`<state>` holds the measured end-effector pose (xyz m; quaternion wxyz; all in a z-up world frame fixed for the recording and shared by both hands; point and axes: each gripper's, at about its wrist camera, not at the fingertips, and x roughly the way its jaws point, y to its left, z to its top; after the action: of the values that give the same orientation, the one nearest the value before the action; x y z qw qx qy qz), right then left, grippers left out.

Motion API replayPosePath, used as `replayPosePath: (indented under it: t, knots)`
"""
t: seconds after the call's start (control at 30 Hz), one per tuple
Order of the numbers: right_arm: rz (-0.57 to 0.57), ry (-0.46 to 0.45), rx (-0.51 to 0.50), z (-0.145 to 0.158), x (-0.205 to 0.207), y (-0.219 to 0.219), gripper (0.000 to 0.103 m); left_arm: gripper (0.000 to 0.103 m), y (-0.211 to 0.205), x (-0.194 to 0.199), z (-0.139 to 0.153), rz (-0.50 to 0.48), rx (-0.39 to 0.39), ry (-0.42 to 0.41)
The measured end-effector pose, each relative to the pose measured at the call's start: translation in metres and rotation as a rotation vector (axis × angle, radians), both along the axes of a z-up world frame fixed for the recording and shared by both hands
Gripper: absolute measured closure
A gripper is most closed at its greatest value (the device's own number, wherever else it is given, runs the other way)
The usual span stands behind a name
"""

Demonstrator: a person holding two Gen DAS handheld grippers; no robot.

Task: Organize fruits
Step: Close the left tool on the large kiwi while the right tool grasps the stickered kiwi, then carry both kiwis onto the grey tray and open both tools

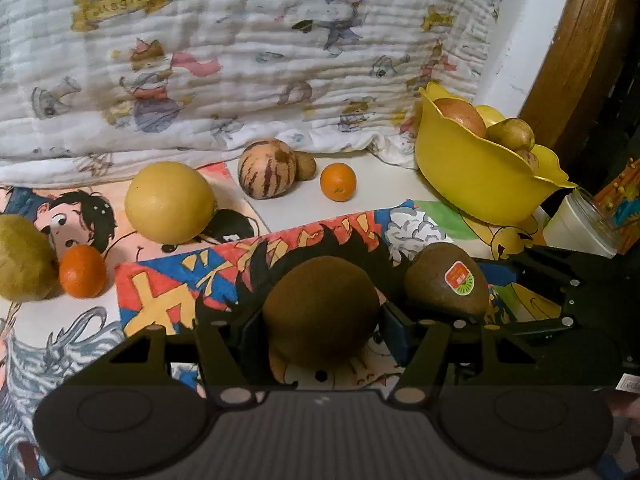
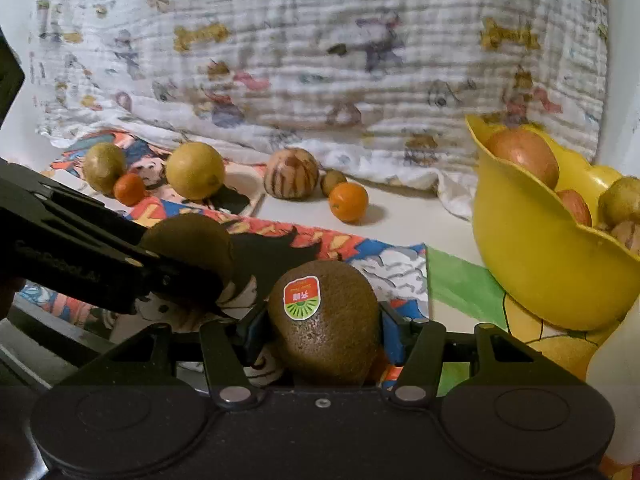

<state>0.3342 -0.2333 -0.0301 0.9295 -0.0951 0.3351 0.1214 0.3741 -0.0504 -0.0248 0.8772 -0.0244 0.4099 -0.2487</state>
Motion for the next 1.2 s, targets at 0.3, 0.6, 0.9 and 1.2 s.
replayPosePath:
  t: [0.3,0.6,0.9,1.2]
  knots:
    - [0.027,-0.043,0.019,0.016,-0.019,0.005,0.045,0.038,0.013,-0.019,0.018,0.039,-0.026,-0.012]
    - [0.042,-0.068,0.039,0.034,-0.050,0.005,0.045,0.038,0.028,-0.048,0.036,0.090,-0.037,-0.046]
    - [0.081,-0.073,0.067,0.046,-0.092,0.005,0.045,0.038,0.050,-0.093,0.050,0.157,-0.066,-0.077]
    - [0.138,-0.048,0.090,0.048,-0.141,0.015,0.045,0.038,0.079,-0.157,0.062,0.246,-0.104,-0.122]
